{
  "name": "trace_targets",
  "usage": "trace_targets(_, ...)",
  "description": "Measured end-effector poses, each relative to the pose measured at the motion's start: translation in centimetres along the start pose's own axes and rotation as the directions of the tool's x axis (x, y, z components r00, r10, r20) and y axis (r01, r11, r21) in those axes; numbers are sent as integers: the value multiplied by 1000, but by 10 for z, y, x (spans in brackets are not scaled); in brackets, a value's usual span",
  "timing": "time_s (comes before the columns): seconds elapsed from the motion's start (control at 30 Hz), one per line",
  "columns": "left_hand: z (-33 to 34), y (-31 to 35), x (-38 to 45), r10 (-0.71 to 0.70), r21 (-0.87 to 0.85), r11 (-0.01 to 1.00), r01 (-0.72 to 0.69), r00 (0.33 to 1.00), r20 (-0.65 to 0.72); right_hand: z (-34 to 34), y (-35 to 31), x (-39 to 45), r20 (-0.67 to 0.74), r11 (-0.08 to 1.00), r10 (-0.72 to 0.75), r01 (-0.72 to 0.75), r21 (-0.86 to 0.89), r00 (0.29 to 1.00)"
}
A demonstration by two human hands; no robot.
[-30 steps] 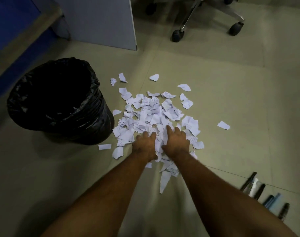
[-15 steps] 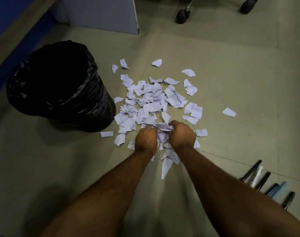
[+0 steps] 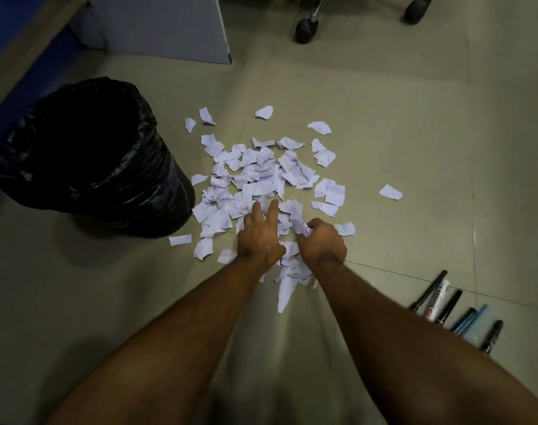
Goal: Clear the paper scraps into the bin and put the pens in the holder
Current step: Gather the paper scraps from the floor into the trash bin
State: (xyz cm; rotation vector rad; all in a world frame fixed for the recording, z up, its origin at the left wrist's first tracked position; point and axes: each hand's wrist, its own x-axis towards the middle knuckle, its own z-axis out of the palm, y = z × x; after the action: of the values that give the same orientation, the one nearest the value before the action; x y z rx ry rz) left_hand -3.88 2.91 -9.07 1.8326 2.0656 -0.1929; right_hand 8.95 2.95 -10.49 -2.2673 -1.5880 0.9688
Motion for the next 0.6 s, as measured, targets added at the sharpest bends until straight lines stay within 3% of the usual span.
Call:
trace_targets(0.1, 1, 8, 7, 58, 83, 994, -72, 986, 155, -4, 1, -1, 6, 1000, -24, 24, 9, 1000)
trace_targets(0.2, 4, 14, 6, 80, 148, 984, -94, 992, 98, -6, 4, -4, 32, 998, -50, 49, 29, 998)
trace_targets(0.37, 6, 11, -1, 109, 18, 993, -113, 982, 153, -12, -2, -8, 28, 999, -43, 43, 18, 999)
trace_targets(0.5, -13, 9, -8, -4, -163, 987, -4, 999, -45, -18, -7, -13, -23, 1000, -23, 24, 19, 999)
trace_targets(0.6, -33, 4, -12, -103, -317, 946, 68, 990, -95, -25, -16, -20, -62, 998, -20, 23, 54, 998)
